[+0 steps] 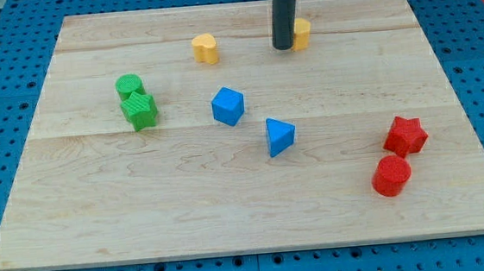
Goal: Move yellow heart to the left of the yellow hexagon
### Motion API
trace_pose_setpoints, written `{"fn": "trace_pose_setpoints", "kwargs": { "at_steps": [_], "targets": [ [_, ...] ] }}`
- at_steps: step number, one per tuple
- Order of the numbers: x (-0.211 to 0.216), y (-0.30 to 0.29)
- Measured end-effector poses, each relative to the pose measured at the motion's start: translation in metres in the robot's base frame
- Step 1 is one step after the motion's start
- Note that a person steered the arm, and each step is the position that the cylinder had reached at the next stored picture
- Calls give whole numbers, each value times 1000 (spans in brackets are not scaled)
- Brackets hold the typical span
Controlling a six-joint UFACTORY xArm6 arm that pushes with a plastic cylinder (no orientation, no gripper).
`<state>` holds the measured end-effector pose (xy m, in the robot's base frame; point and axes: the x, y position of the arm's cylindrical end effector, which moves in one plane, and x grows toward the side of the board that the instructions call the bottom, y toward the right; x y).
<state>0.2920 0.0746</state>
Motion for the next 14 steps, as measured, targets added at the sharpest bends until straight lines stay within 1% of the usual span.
{"fn": "trace_pose_setpoints", "kwargs": {
  "at_steps": [1,3,4,5,6,7,8,9,10,11,12,13,14],
  "targets": [
    [-22,2],
    [-37,74],
    [-41,95],
    [-1,34],
    [33,-60],
    [57,-152],
    [32,-190],
    [15,-133],
    [13,-94],
    [-8,-62],
    [-30,-57],
    [-20,-100],
    [-27,-141]
  ]
}}
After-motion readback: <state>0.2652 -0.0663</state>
